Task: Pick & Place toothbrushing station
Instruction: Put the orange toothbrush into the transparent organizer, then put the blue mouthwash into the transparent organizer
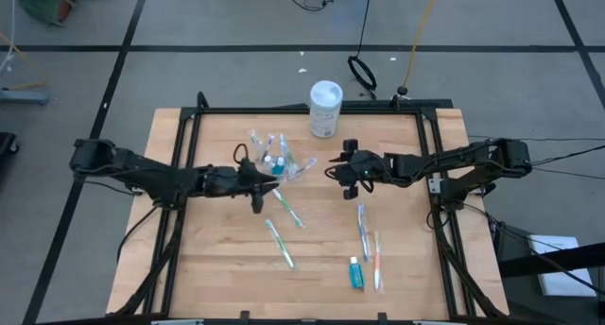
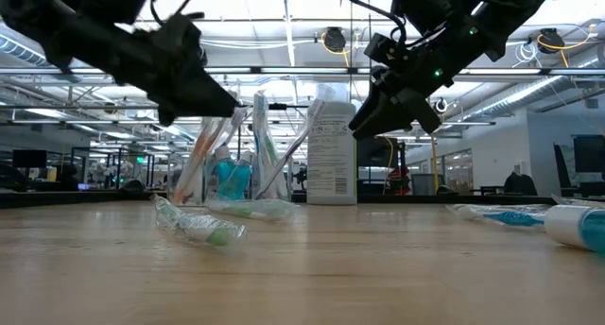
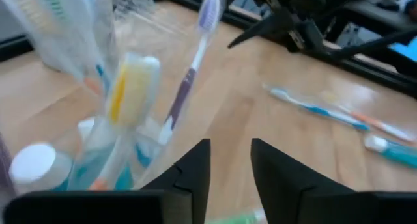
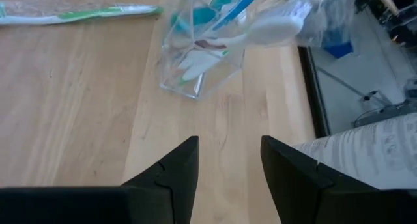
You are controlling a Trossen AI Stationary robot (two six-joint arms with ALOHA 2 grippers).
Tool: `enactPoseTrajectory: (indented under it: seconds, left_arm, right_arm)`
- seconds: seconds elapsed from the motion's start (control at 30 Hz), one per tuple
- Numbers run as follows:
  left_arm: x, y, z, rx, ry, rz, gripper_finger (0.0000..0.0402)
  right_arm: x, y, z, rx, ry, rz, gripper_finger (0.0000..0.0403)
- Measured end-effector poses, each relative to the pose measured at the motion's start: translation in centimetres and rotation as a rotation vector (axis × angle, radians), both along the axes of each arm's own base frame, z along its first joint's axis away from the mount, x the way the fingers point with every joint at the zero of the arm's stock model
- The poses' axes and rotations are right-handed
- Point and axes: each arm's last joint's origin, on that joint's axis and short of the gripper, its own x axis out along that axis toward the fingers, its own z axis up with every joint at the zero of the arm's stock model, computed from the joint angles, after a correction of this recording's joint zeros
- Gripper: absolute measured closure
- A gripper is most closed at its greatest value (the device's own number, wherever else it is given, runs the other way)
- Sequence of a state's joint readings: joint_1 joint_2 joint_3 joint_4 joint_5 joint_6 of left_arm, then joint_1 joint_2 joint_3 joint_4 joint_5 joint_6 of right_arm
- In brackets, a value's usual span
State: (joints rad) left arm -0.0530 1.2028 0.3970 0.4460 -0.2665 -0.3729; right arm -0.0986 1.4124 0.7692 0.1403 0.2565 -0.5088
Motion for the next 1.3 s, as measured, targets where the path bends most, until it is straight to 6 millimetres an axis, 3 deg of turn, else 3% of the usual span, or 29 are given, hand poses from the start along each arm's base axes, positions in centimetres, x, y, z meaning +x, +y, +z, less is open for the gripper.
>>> enactPoseTrajectory:
  seconds: [0.17,0.43,0.77,1.03,1.3]
  left_arm:
    - [1.3,1.0,-1.2,0.023,-0.024,0.06,0.0332]
    - [0.6,1.5,-0.6,0.159,-0.03,0.375,0.0397]
    - [-0.3,1.1,0.7,0.266,-0.052,0.571,0.0398]
    - [-0.1,0.5,1.4,0.297,-0.088,0.466,0.0377]
    - [-2.0,-1.2,4.7,0.41,-0.165,0.444,0.0376]
  right_arm:
    - [0.1,0.0,0.2,-0.011,-0.022,0.006,0.0243]
    - [0.1,0.0,0.2,-0.027,-0.018,0.016,0.0243]
    - [0.1,0.0,0.2,-0.024,-0.018,0.015,0.0243]
    - [0.1,0.0,0.2,-0.024,-0.018,0.015,0.0243]
    - [0.1,0.0,0.2,-0.038,-0.012,0.023,0.0243]
